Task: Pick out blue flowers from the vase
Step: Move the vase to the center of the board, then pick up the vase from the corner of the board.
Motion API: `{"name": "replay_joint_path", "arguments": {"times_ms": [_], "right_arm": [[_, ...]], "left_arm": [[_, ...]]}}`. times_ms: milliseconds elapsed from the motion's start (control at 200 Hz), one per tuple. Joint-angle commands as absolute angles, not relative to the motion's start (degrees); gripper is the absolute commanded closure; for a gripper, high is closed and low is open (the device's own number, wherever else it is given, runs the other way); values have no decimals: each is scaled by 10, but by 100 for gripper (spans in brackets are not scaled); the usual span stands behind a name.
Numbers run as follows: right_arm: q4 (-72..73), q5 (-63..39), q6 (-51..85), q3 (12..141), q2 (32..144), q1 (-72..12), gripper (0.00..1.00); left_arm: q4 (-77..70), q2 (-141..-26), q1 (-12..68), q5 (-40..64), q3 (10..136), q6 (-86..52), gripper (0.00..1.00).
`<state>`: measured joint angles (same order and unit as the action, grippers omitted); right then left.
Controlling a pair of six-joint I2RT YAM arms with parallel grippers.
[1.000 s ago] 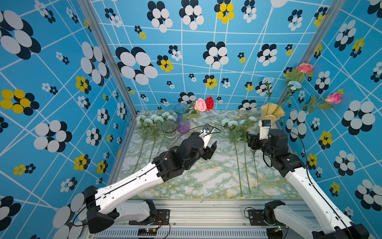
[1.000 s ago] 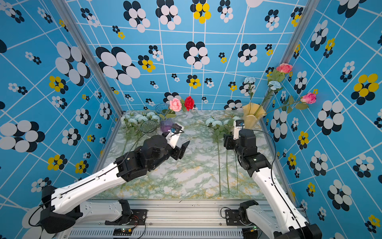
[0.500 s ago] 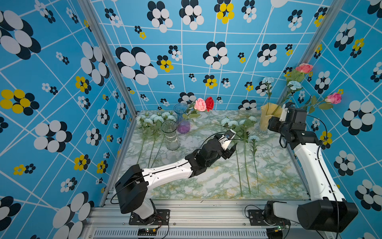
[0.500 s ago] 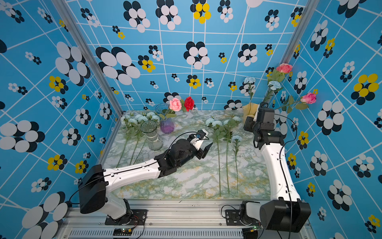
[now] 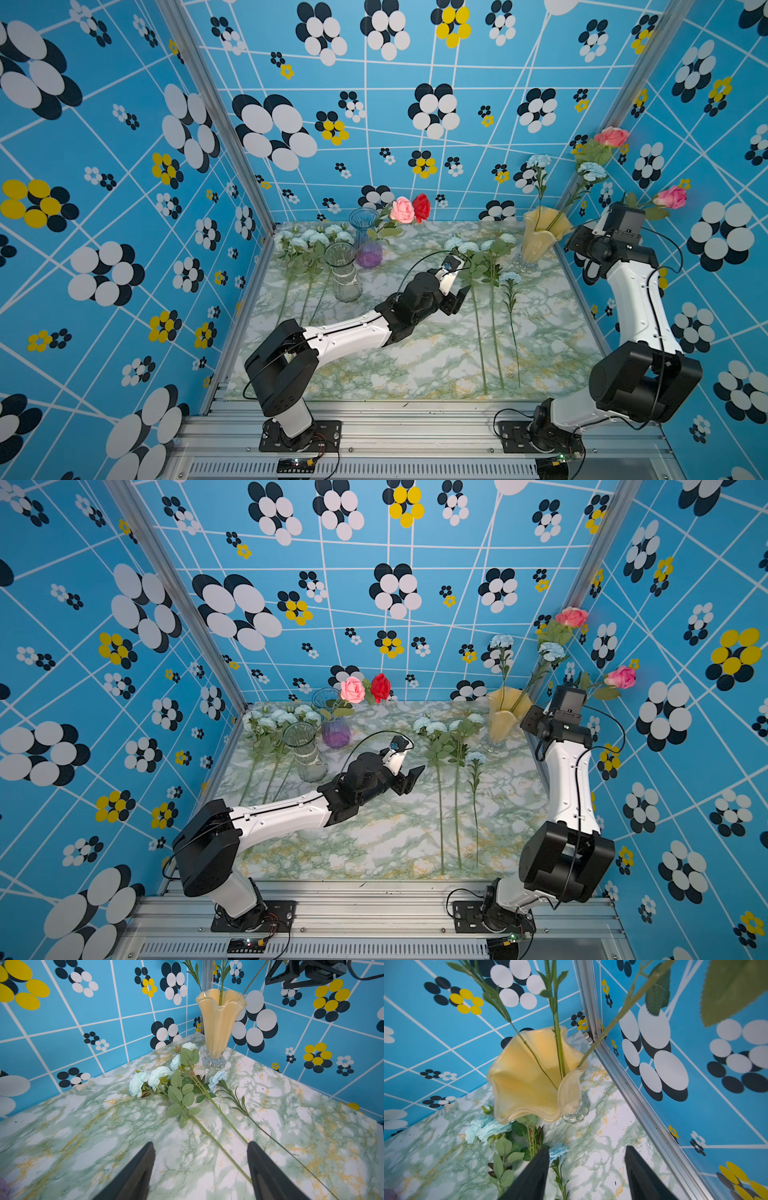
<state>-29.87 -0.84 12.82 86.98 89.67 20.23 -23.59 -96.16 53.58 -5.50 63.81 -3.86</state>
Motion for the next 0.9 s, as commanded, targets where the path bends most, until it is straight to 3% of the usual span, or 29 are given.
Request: {"name": "replay_joint_path", "arguments": {"times_ms": [0,155,510,894], "right_arm": [[-283,-73,168,905,945,210,39],[-326,-90,170,1005,1028,210,40],[-348,-112,180,1106,1118,209,45],[-408,-46,142,1120,1144,183,46]], "left_arm": [[-230,-971,534,-35,661,-51,27],[-222,-972,532,-32,664,-49,27],[-218,-966,515,-9,657,-69,27],[-213,-976,510,2,664,-80,26]]}}
